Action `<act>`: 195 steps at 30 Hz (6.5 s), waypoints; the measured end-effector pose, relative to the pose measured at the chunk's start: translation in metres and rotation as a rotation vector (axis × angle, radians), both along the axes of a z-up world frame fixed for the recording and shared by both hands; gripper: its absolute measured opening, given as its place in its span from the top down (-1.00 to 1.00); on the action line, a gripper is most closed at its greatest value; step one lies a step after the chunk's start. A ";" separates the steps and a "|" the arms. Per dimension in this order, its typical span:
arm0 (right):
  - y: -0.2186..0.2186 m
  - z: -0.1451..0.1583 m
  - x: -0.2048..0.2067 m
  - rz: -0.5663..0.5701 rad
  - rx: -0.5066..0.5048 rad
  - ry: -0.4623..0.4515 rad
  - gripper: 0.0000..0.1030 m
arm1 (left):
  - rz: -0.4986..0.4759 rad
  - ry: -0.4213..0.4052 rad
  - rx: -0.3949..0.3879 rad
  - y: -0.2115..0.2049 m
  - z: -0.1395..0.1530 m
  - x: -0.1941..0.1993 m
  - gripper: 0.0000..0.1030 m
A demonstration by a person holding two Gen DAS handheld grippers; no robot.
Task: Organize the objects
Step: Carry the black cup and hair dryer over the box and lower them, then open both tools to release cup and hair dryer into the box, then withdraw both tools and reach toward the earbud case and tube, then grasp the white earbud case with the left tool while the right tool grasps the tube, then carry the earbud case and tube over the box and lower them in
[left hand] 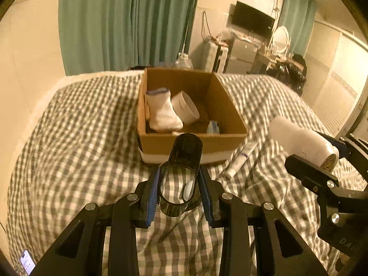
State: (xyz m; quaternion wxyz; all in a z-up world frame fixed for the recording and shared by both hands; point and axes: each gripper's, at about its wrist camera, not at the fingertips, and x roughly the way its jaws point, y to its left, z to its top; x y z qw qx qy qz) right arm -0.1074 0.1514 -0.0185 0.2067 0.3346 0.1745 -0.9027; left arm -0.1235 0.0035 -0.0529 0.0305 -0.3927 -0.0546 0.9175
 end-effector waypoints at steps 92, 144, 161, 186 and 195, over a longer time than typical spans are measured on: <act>0.037 -0.028 -0.074 -0.105 -0.018 -0.098 -0.74 | 0.188 0.070 -0.208 0.001 0.018 -0.031 -0.96; 0.013 -0.158 -0.152 -0.251 0.161 -0.416 -0.25 | 0.108 -0.139 -0.056 0.007 -0.103 -0.054 0.01; 0.037 -0.145 -0.137 -0.265 0.058 -0.429 0.59 | 0.109 -0.157 -0.053 -0.001 -0.112 -0.043 0.01; 0.041 -0.069 -0.044 -0.160 -0.054 -0.228 0.61 | 0.091 -0.065 -0.052 0.010 -0.049 0.002 0.01; 0.042 -0.038 -0.021 -0.132 -0.111 -0.165 0.61 | 0.077 0.000 -0.076 0.020 -0.017 0.015 0.01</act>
